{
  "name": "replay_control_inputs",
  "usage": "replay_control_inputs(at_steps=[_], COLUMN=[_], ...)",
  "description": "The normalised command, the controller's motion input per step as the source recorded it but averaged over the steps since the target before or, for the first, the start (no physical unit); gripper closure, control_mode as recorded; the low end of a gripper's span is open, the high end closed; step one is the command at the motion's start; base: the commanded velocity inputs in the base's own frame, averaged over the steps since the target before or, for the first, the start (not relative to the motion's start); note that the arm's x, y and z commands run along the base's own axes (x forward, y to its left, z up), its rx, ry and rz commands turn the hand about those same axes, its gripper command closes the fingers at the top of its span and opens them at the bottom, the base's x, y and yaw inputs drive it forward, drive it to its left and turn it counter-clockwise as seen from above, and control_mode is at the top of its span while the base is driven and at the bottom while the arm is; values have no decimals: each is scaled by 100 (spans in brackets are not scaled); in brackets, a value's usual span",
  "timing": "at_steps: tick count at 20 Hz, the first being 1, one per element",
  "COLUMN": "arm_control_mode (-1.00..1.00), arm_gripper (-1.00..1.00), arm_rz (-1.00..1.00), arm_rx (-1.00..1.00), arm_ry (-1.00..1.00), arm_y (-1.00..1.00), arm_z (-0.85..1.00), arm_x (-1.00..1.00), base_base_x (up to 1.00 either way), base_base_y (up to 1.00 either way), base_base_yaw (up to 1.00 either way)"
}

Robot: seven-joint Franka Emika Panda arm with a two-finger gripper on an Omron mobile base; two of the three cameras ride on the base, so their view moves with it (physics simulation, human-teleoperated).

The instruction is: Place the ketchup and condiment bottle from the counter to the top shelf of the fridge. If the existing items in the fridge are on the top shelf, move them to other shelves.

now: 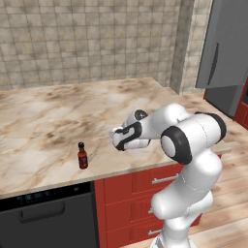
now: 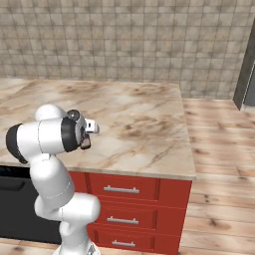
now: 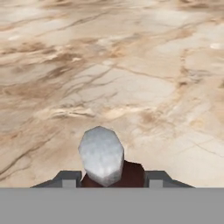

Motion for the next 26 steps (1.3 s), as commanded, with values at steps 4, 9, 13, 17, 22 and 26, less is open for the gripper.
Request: replay_control_inputs(at_steps=[4,9,13,17,22,26], arm_control_mode=[-100,-100,-100,-100,-100,-100], arm_gripper=[100,100,100,100,100,100], arm_rz=[0,0,-2,-6,-11,-12], arm_rx=[0,0,0,0,0,0], arm_ry=[-4,-20,-15,-3,0,15], arm_y=[-3,-13,-26,-41,-49,-39], arm_z=[20,94,100,100,100,100], arm_x=[-21,-69,-97,-100,-100,-100], base_base_x=[0,0,0,0,0,0], base_base_y=[0,0,0,0,0,0], base_base_yaw=[0,0,0,0,0,0])
